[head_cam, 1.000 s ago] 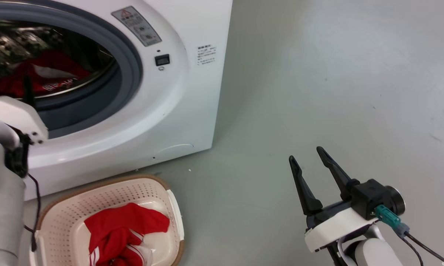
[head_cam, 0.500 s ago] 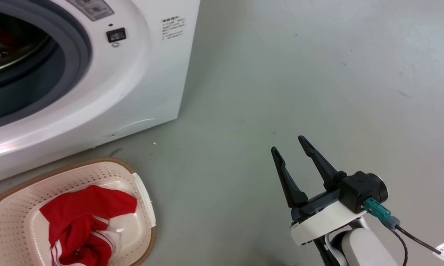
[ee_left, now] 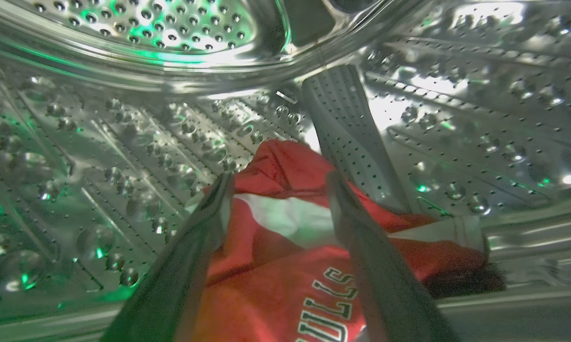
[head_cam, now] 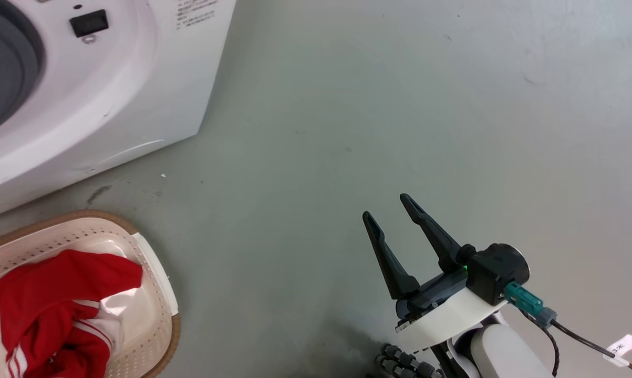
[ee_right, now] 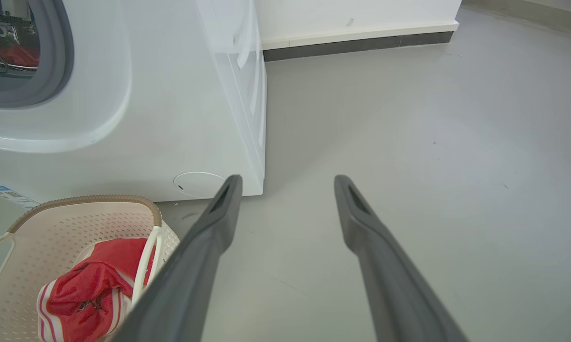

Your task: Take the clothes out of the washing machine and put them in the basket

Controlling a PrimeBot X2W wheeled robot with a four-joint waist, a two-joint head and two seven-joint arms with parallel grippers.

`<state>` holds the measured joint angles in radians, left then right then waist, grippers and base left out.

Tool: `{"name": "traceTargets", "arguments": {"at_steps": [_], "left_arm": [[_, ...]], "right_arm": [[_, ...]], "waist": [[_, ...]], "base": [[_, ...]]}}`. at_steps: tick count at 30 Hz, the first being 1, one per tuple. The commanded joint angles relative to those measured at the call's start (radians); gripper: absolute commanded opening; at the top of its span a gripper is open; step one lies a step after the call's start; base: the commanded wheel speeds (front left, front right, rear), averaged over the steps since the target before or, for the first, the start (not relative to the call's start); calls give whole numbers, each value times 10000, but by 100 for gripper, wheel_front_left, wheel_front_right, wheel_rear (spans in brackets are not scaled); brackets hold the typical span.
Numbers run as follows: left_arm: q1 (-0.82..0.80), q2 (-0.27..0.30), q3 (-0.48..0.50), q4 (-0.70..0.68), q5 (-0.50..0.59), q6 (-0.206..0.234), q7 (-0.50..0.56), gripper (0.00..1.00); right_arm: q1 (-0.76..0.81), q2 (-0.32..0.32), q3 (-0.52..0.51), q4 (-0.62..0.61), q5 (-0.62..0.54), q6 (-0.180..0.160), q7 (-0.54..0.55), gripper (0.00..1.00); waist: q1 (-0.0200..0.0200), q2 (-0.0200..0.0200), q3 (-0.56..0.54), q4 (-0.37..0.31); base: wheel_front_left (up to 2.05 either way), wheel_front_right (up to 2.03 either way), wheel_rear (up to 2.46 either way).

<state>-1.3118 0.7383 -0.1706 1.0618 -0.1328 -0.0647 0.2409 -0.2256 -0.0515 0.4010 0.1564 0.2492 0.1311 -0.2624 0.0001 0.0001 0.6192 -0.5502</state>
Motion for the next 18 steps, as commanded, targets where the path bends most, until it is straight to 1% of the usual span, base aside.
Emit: {"name": "traceTargets", "arguments": {"at_steps": [1, 8, 12, 18], "left_arm": [[-222, 101, -64, -50, 63, -62, 279, 100], [-1024, 281, -585, -372, 117, -467, 2752, 100], [-1066, 406, -694, -734, 56, -504, 3671, 100], [-795, 527, -781, -1111, -148, -549, 5322, 100]], "right_arm": [[-88, 22, 17, -110, 59, -8, -25, 100], [201, 22, -29, -443, 83, -8, -24, 100], [194, 21, 29, -593, 142, -7, -25, 100], [213, 21, 116, -729, 198, -7, -26, 100]], "waist": [[-1, -1, 281, -221], [-1, -1, 771, -136], [-1, -1, 990, -114], [-1, -1, 1144, -87]], "base": [[0, 0, 0], [0, 0, 0], [0, 0, 0], [0, 0, 0]]}}
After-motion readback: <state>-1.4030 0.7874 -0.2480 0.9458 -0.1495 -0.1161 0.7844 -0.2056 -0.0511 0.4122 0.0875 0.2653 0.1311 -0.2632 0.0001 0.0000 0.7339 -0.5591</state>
